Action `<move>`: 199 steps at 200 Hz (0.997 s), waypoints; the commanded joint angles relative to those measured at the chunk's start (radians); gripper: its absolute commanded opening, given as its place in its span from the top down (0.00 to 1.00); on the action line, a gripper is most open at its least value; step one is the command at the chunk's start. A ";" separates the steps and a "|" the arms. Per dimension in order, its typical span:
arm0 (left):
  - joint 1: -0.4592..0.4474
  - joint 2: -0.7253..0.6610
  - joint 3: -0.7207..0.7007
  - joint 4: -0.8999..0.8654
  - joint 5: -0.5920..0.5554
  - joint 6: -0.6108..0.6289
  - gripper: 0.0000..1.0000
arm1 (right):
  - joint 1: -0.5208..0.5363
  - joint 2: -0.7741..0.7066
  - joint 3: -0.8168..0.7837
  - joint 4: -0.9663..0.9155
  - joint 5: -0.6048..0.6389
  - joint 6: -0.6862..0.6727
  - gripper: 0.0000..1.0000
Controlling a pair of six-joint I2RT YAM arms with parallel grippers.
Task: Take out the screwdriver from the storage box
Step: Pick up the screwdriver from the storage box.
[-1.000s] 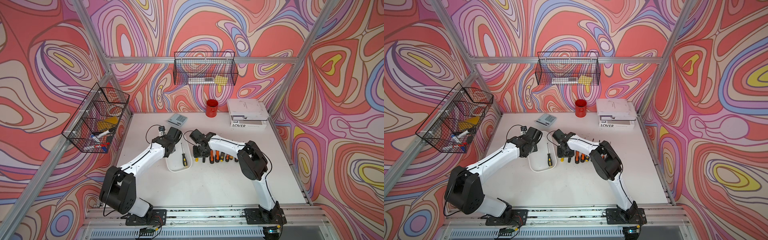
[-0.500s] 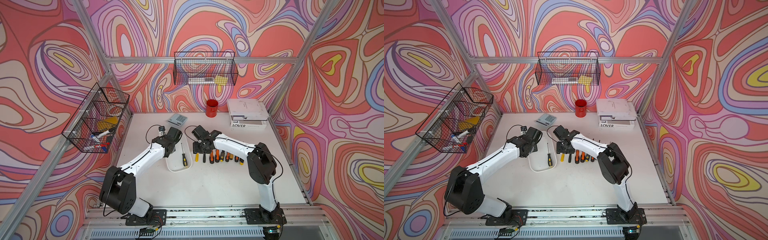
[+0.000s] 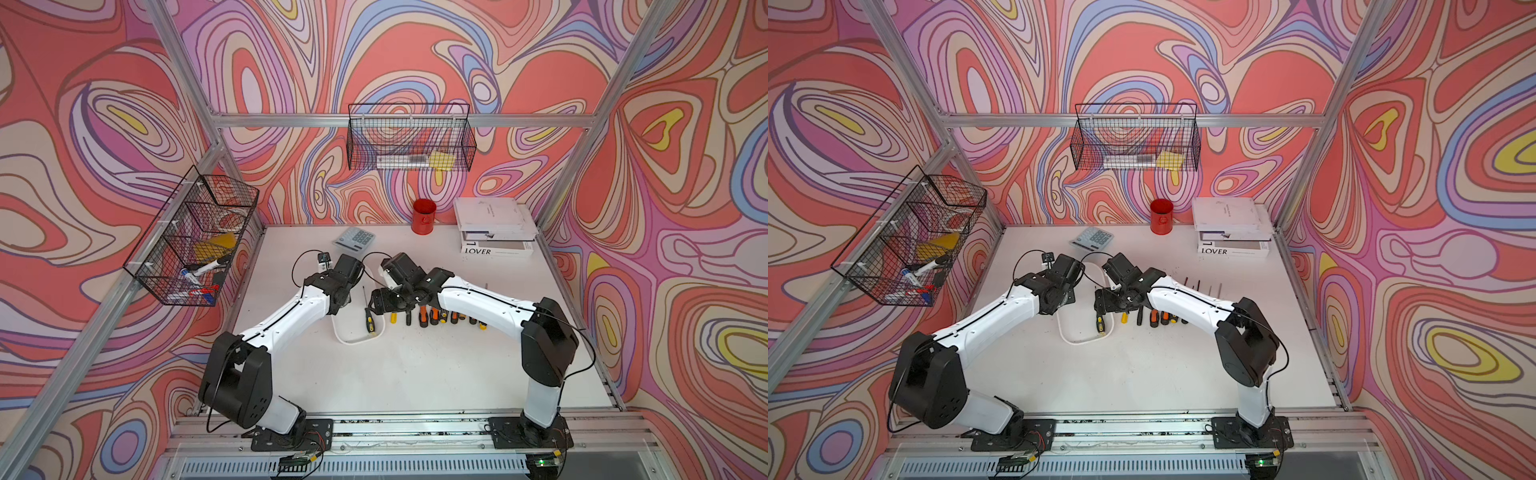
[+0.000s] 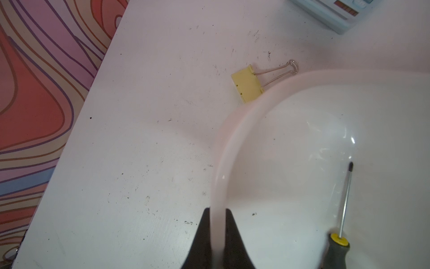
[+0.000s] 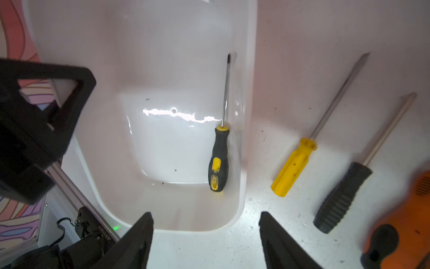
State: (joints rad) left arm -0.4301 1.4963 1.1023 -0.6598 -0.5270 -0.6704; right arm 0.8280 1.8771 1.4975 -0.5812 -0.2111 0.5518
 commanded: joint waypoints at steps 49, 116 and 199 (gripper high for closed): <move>0.006 0.007 0.020 -0.016 0.002 -0.023 1.00 | 0.028 0.049 -0.036 0.147 -0.120 0.080 0.25; 0.006 -0.001 0.014 -0.011 0.005 -0.029 1.00 | 0.041 0.163 0.046 0.034 -0.091 0.153 0.25; 0.005 -0.010 -0.006 0.005 0.034 -0.044 1.00 | 0.063 0.317 0.181 -0.120 0.088 0.249 0.27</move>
State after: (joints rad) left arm -0.4301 1.4963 1.1023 -0.6579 -0.4961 -0.7074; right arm 0.8894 2.1334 1.6592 -0.6365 -0.2016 0.7593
